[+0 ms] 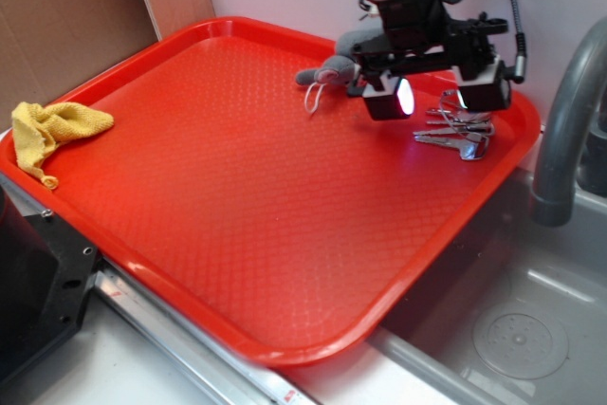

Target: Grab the silver keys.

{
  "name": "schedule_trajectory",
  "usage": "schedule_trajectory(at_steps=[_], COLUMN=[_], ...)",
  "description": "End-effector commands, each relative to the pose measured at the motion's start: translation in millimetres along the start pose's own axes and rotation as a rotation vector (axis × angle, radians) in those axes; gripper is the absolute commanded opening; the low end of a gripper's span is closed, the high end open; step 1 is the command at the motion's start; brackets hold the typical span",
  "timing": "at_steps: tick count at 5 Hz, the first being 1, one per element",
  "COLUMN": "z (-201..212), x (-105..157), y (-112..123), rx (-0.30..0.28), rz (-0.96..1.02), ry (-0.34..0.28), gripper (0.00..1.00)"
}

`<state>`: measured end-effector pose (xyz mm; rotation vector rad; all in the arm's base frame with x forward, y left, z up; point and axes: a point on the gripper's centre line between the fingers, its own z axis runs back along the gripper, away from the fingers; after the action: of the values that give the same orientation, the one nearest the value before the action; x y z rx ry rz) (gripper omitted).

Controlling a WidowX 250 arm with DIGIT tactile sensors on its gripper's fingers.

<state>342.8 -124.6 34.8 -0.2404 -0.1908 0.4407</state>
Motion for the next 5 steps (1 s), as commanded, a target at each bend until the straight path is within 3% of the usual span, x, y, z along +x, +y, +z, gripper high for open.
schedule_trajectory(at_steps=[1, 2, 3, 4, 5], z=[2, 6, 26, 50, 107], x=[17, 14, 0, -12, -27], y=[-20, -18, 3, 36, 79], rx=[-0.036, -0.006, 0.057, 0.112, 0.181], rz=[0.005, -0.014, -0.068, -0.152, -0.2], ry=[-0.025, -0.008, -0.013, 0.031, 0.138], gripper=[0.0, 0.0, 0.0, 0.0, 0.0])
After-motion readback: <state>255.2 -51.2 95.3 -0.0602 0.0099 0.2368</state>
